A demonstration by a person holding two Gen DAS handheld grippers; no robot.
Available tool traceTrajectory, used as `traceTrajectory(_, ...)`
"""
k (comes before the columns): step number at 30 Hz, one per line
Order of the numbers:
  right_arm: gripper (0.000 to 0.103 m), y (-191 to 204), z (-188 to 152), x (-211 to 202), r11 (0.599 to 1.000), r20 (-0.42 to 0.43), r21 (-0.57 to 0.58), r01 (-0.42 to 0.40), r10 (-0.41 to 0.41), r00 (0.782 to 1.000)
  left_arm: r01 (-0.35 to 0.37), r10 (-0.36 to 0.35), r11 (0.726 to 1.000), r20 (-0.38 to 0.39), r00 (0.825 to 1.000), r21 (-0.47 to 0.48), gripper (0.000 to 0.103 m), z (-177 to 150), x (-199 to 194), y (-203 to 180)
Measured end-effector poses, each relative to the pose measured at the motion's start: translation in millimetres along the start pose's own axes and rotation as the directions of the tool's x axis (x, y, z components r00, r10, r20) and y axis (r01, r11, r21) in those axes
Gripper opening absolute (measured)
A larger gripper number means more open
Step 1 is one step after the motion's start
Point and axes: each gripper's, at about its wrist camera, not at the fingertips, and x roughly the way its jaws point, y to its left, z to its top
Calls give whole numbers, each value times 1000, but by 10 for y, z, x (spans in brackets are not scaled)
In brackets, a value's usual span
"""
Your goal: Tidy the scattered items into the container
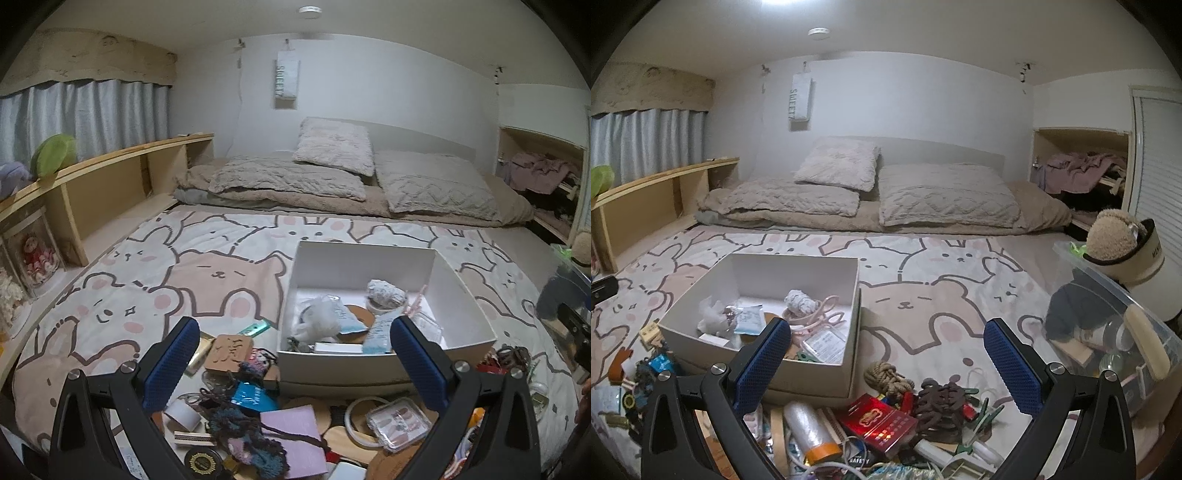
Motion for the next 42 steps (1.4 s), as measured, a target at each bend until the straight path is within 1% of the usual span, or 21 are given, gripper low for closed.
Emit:
traceTrajectory(2,103,-55,-15,34,1000,0,31,2,-2,1000,-15,15,1000,3,1000,-13,103,-1,16,52)
traceTrajectory(5,103,-129,-37,107,997,-20,76,-16,17,1000,-37,36,999,-4,999,-33,103,-19,66,135)
traceTrajectory(9,103,-159,-79,195,996,-48,84,-12,16,999,-70,68,996,-31,997,-64,103,-70,172,272)
traceTrajectory(14,103,-175,-121,292,997,-76,78,-6,12,997,-112,107,991,-77,991,-70,103,-171,306,392)
traceTrajectory(19,103,-221,-181,373,996,-106,92,-11,21,994,-114,101,990,-152,983,-83,103,-364,438,479)
traceTrajectory(24,103,-265,-227,440,997,-122,81,10,0,993,-137,115,987,-234,965,-83,103,-544,577,516)
traceTrajectory(28,103,-331,-272,517,996,-147,87,27,-14,989,-133,102,987,-283,954,-92,103,-690,650,549)
traceTrajectory(32,103,-374,-329,605,997,-166,79,23,-9,986,-157,119,984,-334,935,-89,103,-833,719,596)
traceTrajectory(35,103,-346,-393,650,999,-159,32,27,-21,987,-173,125,980,-374,919,-97,103,-938,767,646)
traceTrajectory(37,103,-317,-432,699,1000,-186,4,29,-28,982,-180,128,979,-394,910,-98,103,-1000,793,663)
traceTrajectory(40,103,-317,-460,754,999,-229,-44,-7,-4,973,-184,130,979,-413,901,-93,103,-1075,812,670)
traceTrajectory(41,103,-324,-467,768,997,-239,-76,-11,-7,971,-189,134,978,-422,897,-90,103,-1100,826,674)
traceTrajectory(42,103,-342,-478,785,993,-249,-114,6,-35,968,-195,139,977,-432,891,-87,103,-1124,845,679)
